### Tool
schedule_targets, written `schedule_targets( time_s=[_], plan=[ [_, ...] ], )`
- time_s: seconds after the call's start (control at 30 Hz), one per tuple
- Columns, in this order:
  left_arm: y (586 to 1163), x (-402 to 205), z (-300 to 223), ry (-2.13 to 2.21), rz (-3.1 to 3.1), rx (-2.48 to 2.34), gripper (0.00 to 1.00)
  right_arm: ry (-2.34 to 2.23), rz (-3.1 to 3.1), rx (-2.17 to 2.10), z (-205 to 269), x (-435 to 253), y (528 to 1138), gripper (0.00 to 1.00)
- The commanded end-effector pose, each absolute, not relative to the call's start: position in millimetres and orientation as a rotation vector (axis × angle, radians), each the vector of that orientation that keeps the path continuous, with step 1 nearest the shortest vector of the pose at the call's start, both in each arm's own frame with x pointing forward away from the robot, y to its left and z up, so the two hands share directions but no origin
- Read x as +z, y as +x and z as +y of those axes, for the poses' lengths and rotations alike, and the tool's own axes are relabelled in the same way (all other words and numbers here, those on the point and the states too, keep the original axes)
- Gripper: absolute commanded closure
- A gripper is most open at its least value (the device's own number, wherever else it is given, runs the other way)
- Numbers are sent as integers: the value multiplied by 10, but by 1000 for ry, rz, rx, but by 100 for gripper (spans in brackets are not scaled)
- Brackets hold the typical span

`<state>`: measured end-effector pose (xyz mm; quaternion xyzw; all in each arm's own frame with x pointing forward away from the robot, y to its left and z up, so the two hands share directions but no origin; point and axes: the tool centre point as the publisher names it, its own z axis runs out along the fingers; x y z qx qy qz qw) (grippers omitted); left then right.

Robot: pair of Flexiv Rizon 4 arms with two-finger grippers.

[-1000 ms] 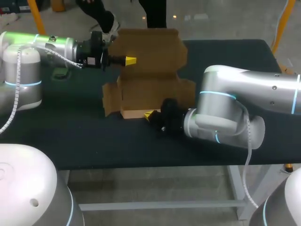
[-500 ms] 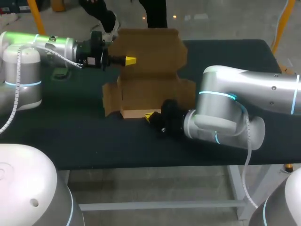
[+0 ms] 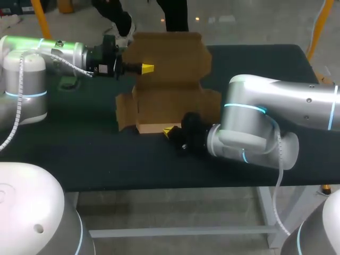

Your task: Assemble the packaging by folding the flat box into shape, placing the metal phone stand inside, and closing the box properly

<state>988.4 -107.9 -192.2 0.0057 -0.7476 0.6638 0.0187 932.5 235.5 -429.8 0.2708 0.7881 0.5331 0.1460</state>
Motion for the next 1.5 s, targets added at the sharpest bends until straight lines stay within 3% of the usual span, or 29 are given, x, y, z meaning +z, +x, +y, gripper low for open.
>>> schedule_targets(
  time_s=[0.03,1.5],
  plan=[
    [9899,-1922,-1065,10,-2315,2060,100,783,2258,1538,2394,-4403,9343,100],
    [9347,-2215,-1090,-204,-2318,2111,100,783,2258,1538,2394,-4403,9343,100]
  ],
)
